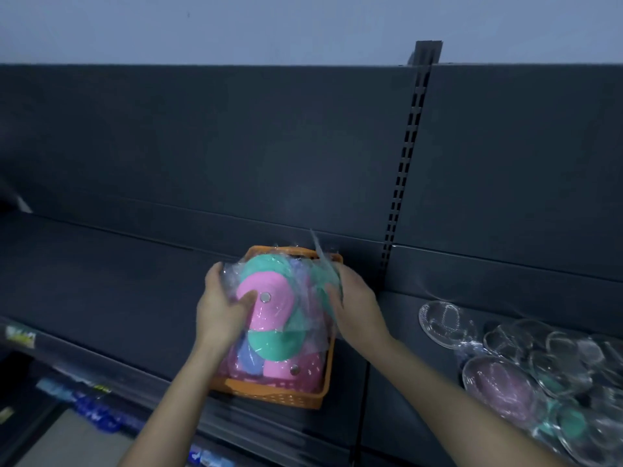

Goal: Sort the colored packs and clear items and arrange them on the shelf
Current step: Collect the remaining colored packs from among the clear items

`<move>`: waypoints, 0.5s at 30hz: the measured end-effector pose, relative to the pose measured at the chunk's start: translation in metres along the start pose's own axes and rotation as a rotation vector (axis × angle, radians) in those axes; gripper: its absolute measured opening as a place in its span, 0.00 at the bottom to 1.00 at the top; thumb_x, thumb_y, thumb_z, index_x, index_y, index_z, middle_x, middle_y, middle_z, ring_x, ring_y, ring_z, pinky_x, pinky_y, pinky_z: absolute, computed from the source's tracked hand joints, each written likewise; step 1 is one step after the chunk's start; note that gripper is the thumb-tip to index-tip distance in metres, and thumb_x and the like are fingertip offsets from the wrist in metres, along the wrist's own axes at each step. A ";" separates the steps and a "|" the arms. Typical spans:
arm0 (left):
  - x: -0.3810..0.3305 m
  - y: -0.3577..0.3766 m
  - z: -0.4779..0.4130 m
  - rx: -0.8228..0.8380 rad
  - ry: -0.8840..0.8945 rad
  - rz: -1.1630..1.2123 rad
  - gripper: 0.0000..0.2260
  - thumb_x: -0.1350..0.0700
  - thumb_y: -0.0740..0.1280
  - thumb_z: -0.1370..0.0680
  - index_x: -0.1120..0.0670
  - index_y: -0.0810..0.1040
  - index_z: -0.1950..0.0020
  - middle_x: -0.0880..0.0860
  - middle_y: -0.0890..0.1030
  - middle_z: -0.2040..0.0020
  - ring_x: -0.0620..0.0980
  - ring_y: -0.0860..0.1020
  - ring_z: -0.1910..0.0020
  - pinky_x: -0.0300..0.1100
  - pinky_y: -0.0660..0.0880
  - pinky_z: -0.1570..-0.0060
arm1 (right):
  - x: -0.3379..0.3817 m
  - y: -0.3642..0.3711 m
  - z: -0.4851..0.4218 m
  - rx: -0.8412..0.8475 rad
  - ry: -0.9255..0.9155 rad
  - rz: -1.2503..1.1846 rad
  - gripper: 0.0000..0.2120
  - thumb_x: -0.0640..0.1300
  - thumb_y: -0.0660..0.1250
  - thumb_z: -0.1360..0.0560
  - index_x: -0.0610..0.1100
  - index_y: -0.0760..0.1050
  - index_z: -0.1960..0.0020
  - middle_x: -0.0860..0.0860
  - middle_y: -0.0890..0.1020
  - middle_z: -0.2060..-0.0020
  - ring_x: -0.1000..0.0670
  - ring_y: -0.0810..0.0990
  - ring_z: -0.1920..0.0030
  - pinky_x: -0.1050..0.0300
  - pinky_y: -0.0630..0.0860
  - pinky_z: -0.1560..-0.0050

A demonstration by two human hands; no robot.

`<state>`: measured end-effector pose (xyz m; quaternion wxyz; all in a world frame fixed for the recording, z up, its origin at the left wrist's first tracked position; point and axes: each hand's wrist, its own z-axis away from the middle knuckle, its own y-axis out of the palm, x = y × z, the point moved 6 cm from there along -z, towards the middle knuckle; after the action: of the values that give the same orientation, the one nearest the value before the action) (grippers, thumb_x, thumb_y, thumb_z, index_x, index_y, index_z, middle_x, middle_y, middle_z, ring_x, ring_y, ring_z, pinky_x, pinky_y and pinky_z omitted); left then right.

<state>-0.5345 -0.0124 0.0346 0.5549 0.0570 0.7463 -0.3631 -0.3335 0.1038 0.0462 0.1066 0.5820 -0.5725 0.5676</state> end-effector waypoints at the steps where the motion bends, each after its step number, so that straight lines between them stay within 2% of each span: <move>1: 0.002 0.001 -0.001 0.007 0.027 -0.054 0.35 0.56 0.73 0.28 0.53 0.59 0.25 0.54 0.71 0.32 0.53 0.73 0.40 0.42 0.68 0.42 | -0.005 0.008 0.002 0.091 0.035 0.052 0.24 0.48 0.60 0.21 0.46 0.61 0.26 0.53 0.70 0.36 0.54 0.70 0.37 0.65 0.68 0.42; 3: 0.002 0.006 -0.001 0.052 0.122 -0.124 0.34 0.54 0.70 0.26 0.55 0.57 0.24 0.56 0.64 0.26 0.53 0.63 0.28 0.42 0.60 0.33 | -0.012 0.022 0.008 0.233 0.092 0.098 0.31 0.54 0.61 0.22 0.50 0.52 0.24 0.55 0.61 0.29 0.53 0.64 0.32 0.58 0.66 0.35; 4: 0.002 0.009 0.000 0.089 0.174 -0.152 0.33 0.52 0.68 0.24 0.55 0.56 0.24 0.55 0.60 0.24 0.50 0.58 0.26 0.40 0.56 0.32 | -0.013 0.026 0.011 0.261 0.101 0.098 0.33 0.56 0.61 0.23 0.51 0.50 0.24 0.55 0.58 0.28 0.52 0.62 0.30 0.55 0.65 0.32; 6: 0.003 0.016 0.004 0.173 0.250 -0.220 0.31 0.46 0.62 0.22 0.51 0.54 0.23 0.51 0.54 0.22 0.45 0.51 0.24 0.41 0.53 0.29 | -0.010 0.035 0.017 0.274 0.096 0.095 0.36 0.58 0.60 0.23 0.50 0.47 0.23 0.55 0.54 0.26 0.51 0.56 0.27 0.56 0.59 0.29; 9: 0.009 0.026 0.007 0.251 0.305 -0.442 0.30 0.37 0.50 0.22 0.49 0.53 0.23 0.48 0.50 0.22 0.47 0.49 0.23 0.55 0.47 0.27 | -0.003 0.048 0.024 0.251 0.071 0.152 0.36 0.59 0.56 0.21 0.48 0.41 0.23 0.55 0.47 0.25 0.52 0.46 0.25 0.58 0.50 0.28; 11: 0.014 0.028 0.006 0.261 0.289 -0.554 0.29 0.36 0.47 0.22 0.48 0.55 0.23 0.47 0.50 0.22 0.48 0.51 0.23 0.61 0.41 0.29 | 0.002 0.056 0.025 0.253 0.051 0.245 0.36 0.63 0.51 0.22 0.47 0.40 0.23 0.53 0.44 0.24 0.50 0.41 0.24 0.52 0.48 0.25; 13: 0.017 0.027 0.004 0.261 0.274 -0.561 0.27 0.39 0.49 0.21 0.48 0.56 0.24 0.47 0.51 0.22 0.48 0.55 0.24 0.63 0.44 0.29 | 0.005 0.064 0.025 0.273 0.049 0.303 0.37 0.65 0.47 0.23 0.47 0.38 0.23 0.51 0.40 0.23 0.49 0.36 0.24 0.46 0.46 0.24; 15: 0.018 0.025 0.001 0.271 0.270 -0.500 0.26 0.44 0.52 0.21 0.50 0.58 0.24 0.49 0.53 0.22 0.51 0.57 0.25 0.60 0.55 0.28 | 0.006 0.074 0.026 0.294 0.051 0.297 0.38 0.64 0.49 0.23 0.48 0.37 0.23 0.51 0.39 0.23 0.51 0.34 0.25 0.47 0.44 0.24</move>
<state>-0.5277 -0.0003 0.0067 0.3316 -0.0073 0.7491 -0.5735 -0.3802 0.0563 0.0036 -0.0498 0.4859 -0.5602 0.6690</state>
